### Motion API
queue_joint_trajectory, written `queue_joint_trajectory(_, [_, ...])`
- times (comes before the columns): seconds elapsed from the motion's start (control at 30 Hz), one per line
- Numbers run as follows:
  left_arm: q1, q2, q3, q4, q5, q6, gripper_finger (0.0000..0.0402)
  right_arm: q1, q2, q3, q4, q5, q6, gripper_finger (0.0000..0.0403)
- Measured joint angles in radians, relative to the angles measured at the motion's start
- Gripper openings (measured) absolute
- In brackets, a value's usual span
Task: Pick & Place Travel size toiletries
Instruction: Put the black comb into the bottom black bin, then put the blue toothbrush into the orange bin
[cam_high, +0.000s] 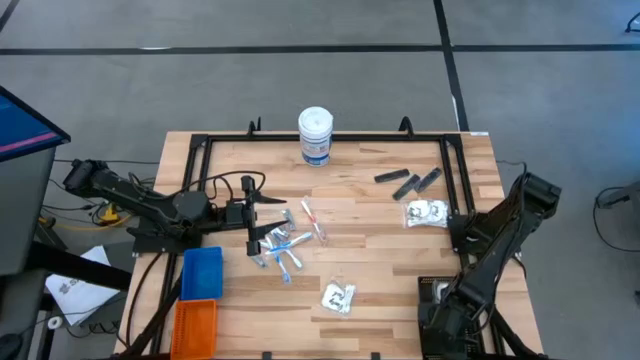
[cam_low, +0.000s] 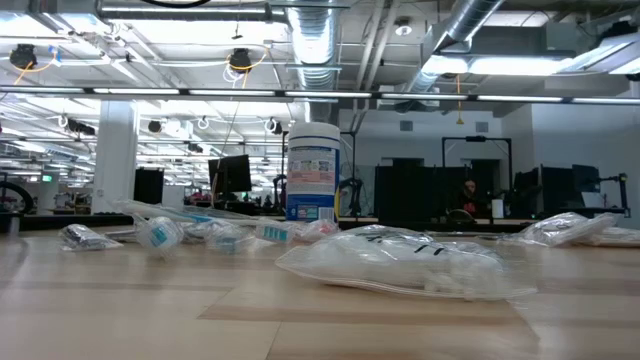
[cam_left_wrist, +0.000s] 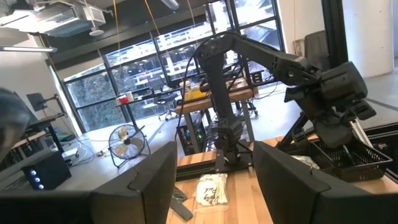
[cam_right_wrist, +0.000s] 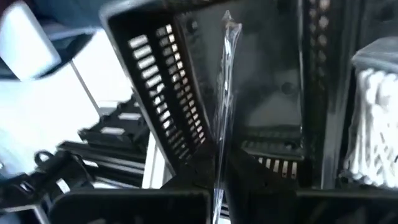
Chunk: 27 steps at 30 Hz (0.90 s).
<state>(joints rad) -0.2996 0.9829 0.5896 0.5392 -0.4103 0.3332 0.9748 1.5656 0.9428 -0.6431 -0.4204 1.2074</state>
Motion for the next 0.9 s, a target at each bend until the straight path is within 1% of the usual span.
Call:
queue_joint_trajectory(0.13, [0.0,0.0,0.0,0.0,0.0,0.0,0.0204,-0.008,0.02,0.0,-0.009,0.001,-0.026,0.0029])
queue_joint_trajectory(0.27, [0.005,0.0,-0.003,-0.001,0.0,0.001,0.0204,-0.022,0.025,0.0,-0.048,0.0,-0.006,0.0061])
queue_joint_trajectory(0.53, [0.008,0.0,-0.004,-0.001,0.0,0.002,0.0204,-0.052,0.024,0.001,-0.051,-0.002,0.013,0.0114])
queue_joint_trajectory(0.67, [0.007,0.0,-0.004,-0.001,0.0,0.002,0.0204,-0.058,-0.006,0.048,-0.09,-0.004,-0.039,0.014])
queue_joint_trajectory(0.73, [0.007,0.0,-0.004,-0.001,0.0,0.002,0.0204,-0.069,-0.034,0.086,-0.148,0.002,-0.054,0.0148])
queue_joint_trajectory(0.77, [0.007,0.0,-0.004,-0.001,0.0,0.002,0.0204,-0.077,-0.051,0.105,-0.185,0.009,-0.058,0.015])
queue_joint_trajectory(0.83, [0.007,0.0,-0.004,0.0,0.0,0.002,0.0204,-0.099,-0.093,0.153,-0.247,0.057,-0.07,0.015])
queue_joint_trajectory(0.9, [0.007,0.0,-0.004,0.0,0.0,0.002,0.0204,-0.125,-0.143,0.2,-0.308,0.147,-0.11,0.0145])
